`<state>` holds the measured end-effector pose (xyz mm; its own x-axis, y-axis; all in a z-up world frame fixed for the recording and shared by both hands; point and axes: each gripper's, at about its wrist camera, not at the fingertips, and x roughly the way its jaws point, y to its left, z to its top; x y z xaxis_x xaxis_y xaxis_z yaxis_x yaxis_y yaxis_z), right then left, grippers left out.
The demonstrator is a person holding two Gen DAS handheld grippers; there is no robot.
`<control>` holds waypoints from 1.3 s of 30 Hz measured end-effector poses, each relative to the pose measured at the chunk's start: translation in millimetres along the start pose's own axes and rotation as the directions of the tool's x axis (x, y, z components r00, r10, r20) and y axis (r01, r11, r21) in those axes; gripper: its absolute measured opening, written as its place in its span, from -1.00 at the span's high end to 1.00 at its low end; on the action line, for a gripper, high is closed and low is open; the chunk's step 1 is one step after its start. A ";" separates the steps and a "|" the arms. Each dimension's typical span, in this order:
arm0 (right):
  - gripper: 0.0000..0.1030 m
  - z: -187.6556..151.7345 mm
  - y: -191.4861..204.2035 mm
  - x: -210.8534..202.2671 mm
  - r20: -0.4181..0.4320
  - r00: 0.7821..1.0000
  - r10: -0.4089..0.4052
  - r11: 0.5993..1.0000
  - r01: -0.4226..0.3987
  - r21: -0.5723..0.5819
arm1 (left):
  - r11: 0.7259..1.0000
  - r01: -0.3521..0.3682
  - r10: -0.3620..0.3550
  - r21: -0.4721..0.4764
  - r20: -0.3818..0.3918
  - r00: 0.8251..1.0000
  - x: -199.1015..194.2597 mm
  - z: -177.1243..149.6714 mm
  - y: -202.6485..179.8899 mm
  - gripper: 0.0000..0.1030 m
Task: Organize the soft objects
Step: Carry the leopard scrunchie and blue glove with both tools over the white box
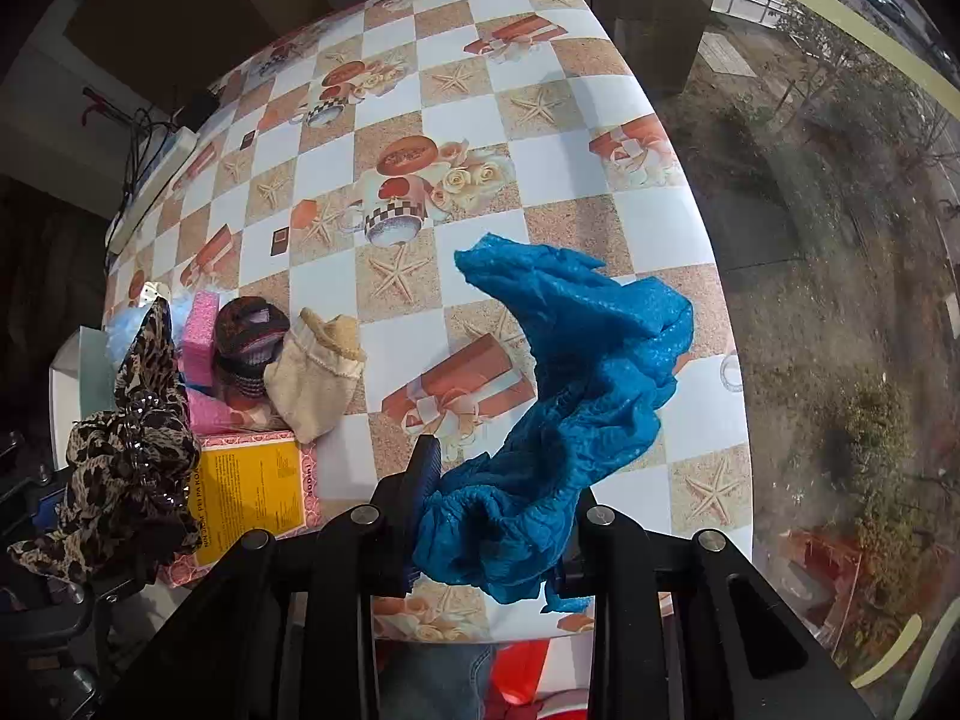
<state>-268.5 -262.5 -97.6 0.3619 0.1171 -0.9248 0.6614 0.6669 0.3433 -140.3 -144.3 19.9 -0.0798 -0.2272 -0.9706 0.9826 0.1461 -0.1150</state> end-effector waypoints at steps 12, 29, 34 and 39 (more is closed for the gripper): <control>0.39 -103.9 48.7 16.7 0.006 0.999 -0.048 0.998 0.047 0.042 | 0.989 0.011 -0.020 0.144 0.068 0.997 -38.4 -91.5 8.4 0.56; 0.39 -106.9 279.2 -8.5 0.014 0.999 0.036 0.912 -0.028 -0.409 | 0.900 -0.258 0.297 -0.352 0.060 0.953 -99.4 -237.0 220.1 0.56; 0.39 -84.2 348.9 -5.5 -0.020 0.995 0.099 0.852 -0.095 -0.514 | 0.813 -0.274 0.316 -0.514 -0.006 0.949 -95.8 -293.6 256.0 0.56; 0.39 -86.7 414.8 13.5 -0.078 0.994 0.082 0.750 -0.113 -0.652 | 0.729 -0.295 0.305 -0.617 -0.092 0.948 -84.0 -334.4 271.0 0.56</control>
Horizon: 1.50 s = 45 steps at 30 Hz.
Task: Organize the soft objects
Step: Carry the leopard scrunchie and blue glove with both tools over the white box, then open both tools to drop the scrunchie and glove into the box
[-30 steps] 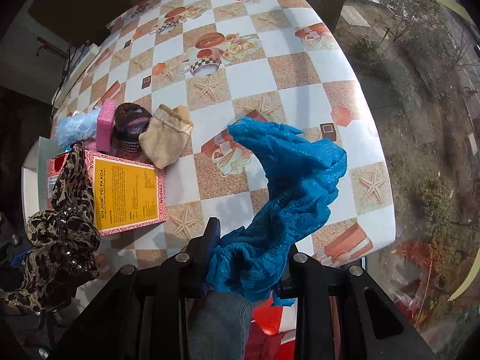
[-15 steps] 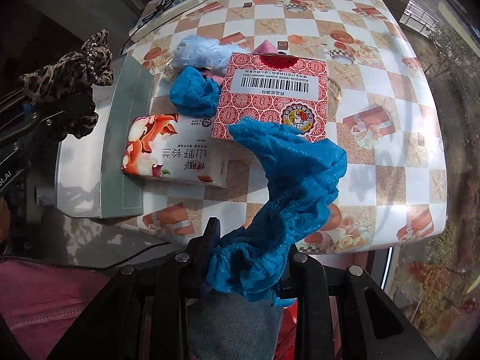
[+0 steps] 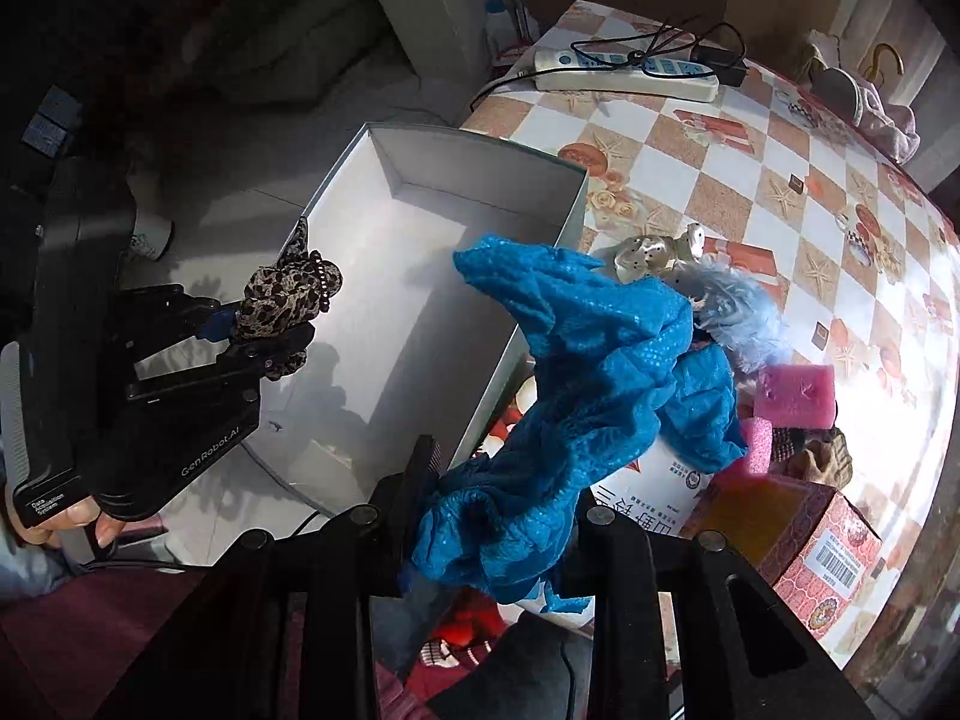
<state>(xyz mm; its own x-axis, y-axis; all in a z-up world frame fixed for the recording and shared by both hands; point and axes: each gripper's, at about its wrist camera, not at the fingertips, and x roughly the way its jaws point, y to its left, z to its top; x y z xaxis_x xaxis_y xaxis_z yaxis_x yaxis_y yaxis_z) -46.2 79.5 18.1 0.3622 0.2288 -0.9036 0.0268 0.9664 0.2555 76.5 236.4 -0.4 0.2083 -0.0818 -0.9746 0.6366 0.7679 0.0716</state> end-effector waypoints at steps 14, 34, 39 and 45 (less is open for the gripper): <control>0.39 25.7 43.2 48.4 -0.126 0.992 -0.011 0.990 -0.007 -0.141 | 0.994 -0.017 0.009 -0.106 -0.073 0.997 23.9 -22.8 22.6 0.56; -0.94 32.4 50.9 54.9 -0.114 0.993 -0.034 0.981 0.011 -0.195 | 0.987 -0.017 0.004 -0.158 -0.082 0.997 30.2 -26.8 24.7 -0.57; -0.99 36.1 36.2 39.1 -0.079 0.997 -0.020 0.989 0.008 -0.149 | 0.987 -0.005 -0.012 -0.163 -0.100 0.995 32.3 -19.3 22.4 -0.69; -0.99 35.5 -24.2 -8.8 0.003 0.998 -0.063 0.998 0.062 0.024 | 0.981 0.148 -0.150 -0.122 -0.006 0.989 3.2 21.5 8.6 -0.72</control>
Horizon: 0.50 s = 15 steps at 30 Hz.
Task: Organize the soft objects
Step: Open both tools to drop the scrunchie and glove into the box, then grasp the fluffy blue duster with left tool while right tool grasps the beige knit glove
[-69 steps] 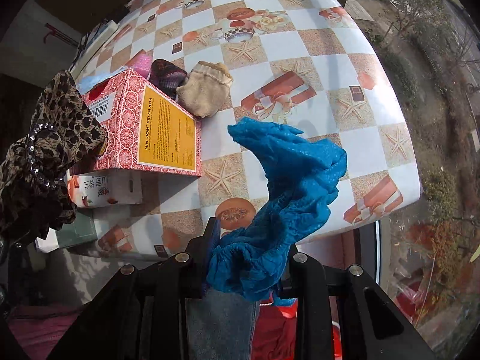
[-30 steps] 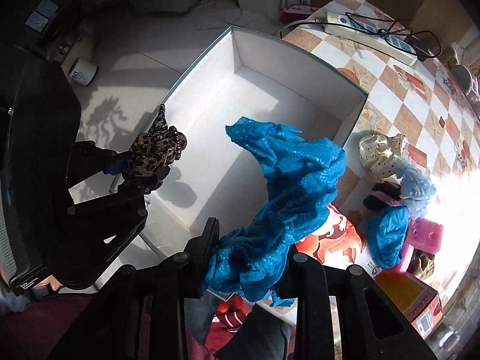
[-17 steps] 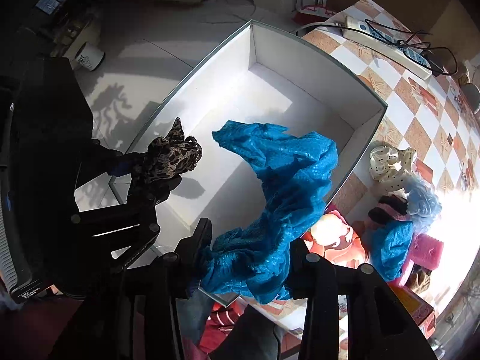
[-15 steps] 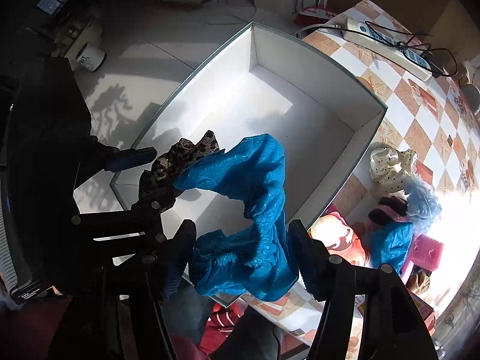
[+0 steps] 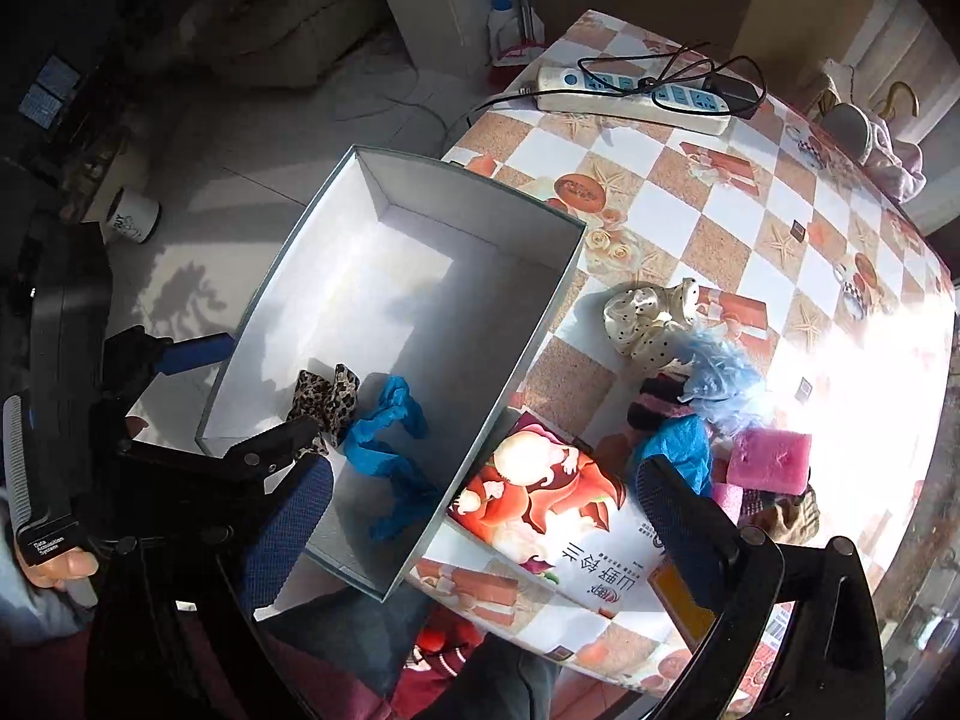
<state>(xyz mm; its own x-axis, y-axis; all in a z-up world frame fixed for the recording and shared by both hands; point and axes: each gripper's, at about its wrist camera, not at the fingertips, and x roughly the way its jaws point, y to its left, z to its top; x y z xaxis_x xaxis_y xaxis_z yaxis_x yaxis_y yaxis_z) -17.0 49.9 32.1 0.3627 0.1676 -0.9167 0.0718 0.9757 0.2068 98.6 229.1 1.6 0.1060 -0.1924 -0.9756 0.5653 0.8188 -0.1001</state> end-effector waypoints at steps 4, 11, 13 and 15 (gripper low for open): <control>-0.99 -7.1 -77.9 -34.7 0.052 0.997 -0.064 0.979 0.053 0.195 | 0.993 0.038 -0.041 0.113 0.025 0.999 -9.5 45.4 -42.3 -0.73; -0.99 -34.3 -209.8 -35.1 -0.040 0.991 -0.128 0.891 0.133 0.433 | 0.972 0.090 -0.076 0.217 -0.071 0.995 23.6 117.1 -129.5 -0.73; -0.99 -48.4 -239.7 -15.9 -0.090 0.991 -0.101 0.870 0.132 0.475 | 0.965 0.097 -0.066 0.243 -0.131 0.989 45.7 126.6 -156.8 -0.73; -0.99 -60.0 -264.6 8.1 -0.146 0.988 -0.060 0.855 0.126 0.504 | 0.955 0.095 -0.043 0.282 -0.185 0.982 69.6 131.4 -180.7 -0.73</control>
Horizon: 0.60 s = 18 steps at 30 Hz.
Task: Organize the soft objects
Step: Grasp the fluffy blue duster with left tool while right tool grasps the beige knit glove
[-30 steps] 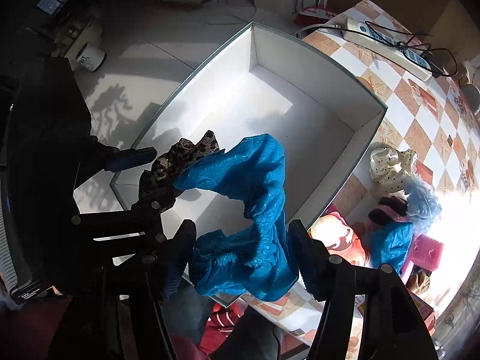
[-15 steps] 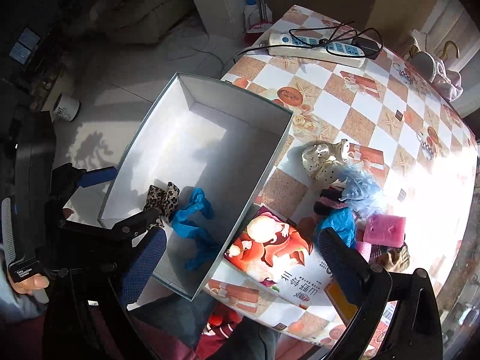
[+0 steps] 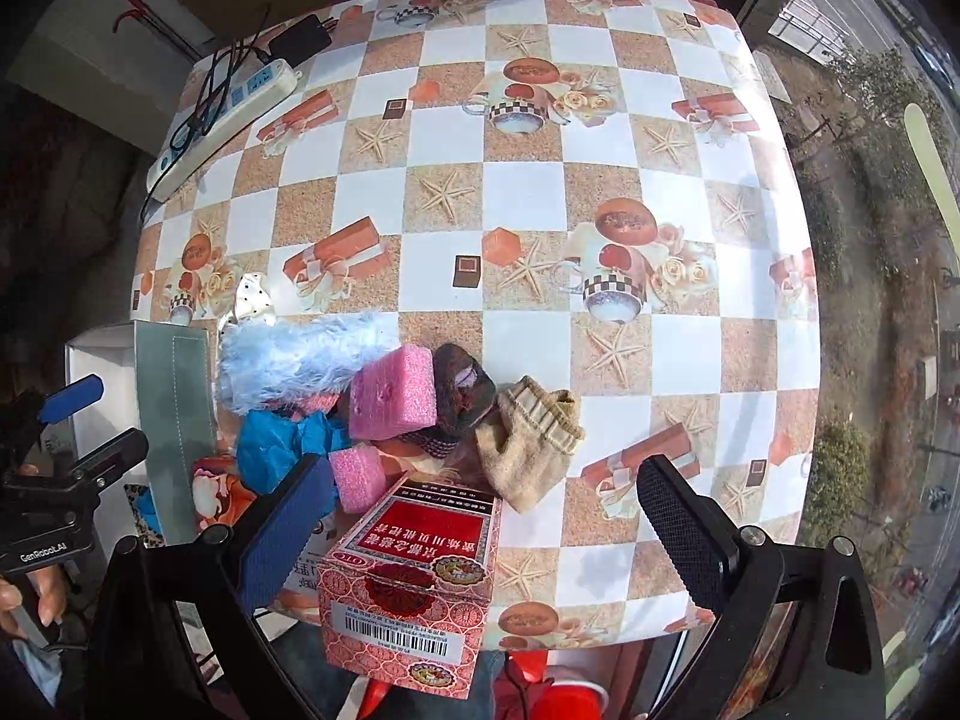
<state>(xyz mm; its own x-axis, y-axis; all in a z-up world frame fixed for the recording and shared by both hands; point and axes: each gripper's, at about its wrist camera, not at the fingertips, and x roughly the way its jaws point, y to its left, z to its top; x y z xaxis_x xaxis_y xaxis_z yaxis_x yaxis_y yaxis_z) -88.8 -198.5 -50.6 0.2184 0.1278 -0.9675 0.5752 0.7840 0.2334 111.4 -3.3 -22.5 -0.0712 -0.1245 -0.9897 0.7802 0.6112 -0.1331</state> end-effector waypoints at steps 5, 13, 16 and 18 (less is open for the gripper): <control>-0.99 1.4 -35.7 69.5 -0.149 0.989 0.004 1.000 0.000 0.028 | 0.993 -0.073 0.082 0.091 -0.091 0.992 48.6 28.4 -36.5 -0.73; -0.98 2.2 -51.0 147.1 -0.280 0.954 0.107 0.994 -0.096 0.054 | 0.975 -0.158 0.186 0.159 -0.181 0.966 97.2 59.6 -56.4 -0.26; -0.81 -2.5 -50.6 150.2 -0.307 0.947 0.096 0.995 -0.090 0.035 | 0.974 -0.163 0.195 0.158 -0.216 0.957 108.0 62.8 -54.8 0.23; -0.04 -6.5 -45.8 141.3 -0.269 0.962 0.057 0.998 -0.065 -0.021 | 0.978 -0.154 0.181 0.143 -0.203 0.962 104.7 63.3 -53.0 0.46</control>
<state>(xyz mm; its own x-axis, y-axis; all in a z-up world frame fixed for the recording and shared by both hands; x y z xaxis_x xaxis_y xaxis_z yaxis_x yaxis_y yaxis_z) -89.4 -212.4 -198.6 0.0313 0.3310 -0.9431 0.5432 0.7864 0.2941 102.0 -98.2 -115.7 -0.0531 0.1496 -0.9873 0.8628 0.5046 0.0301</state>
